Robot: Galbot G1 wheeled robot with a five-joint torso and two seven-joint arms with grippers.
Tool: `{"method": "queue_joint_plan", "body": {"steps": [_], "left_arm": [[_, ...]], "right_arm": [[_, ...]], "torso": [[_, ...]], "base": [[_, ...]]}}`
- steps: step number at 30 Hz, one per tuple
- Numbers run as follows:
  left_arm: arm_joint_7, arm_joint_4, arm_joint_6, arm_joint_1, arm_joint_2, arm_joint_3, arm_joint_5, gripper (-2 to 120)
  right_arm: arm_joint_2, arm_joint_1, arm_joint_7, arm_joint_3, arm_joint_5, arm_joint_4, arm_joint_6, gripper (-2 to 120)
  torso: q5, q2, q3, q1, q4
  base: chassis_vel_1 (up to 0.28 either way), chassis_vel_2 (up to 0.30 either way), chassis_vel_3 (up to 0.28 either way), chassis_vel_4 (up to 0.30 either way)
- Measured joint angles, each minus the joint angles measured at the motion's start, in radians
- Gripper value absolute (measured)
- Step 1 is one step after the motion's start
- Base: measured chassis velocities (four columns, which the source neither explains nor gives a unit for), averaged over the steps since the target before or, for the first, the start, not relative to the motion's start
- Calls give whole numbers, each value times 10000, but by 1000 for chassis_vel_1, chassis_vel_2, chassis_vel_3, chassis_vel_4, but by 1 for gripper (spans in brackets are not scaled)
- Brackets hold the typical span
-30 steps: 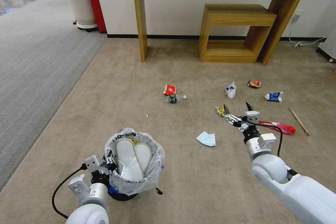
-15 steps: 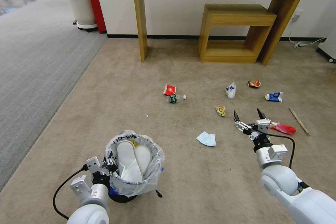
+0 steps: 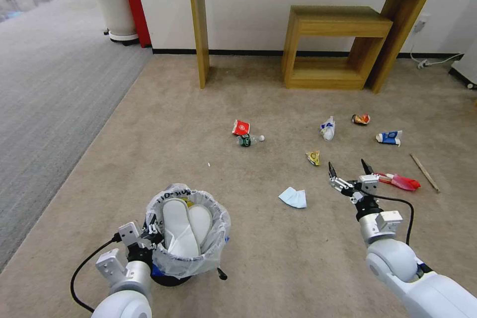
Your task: Pick up the trash bin and place the garbage on the floor into it.
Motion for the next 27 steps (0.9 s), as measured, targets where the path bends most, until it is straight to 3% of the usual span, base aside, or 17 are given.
{"method": "queue_joint_plan", "body": {"steps": [17, 27], "left_arm": [[0, -108, -102, 88, 12, -61, -8, 3], [-3, -54, -116, 57, -41, -40, 11, 3]], "right_arm": [[124, 344, 118, -468, -106, -38, -71, 100], [126, 355, 50, -582, -118, -100, -6, 99]], "torso": [[-1, -3, 2, 1, 2], [1, -3, 1, 0, -2]], "base": [[-117, 118, 121, -114], [-47, 44, 41, -41]]}}
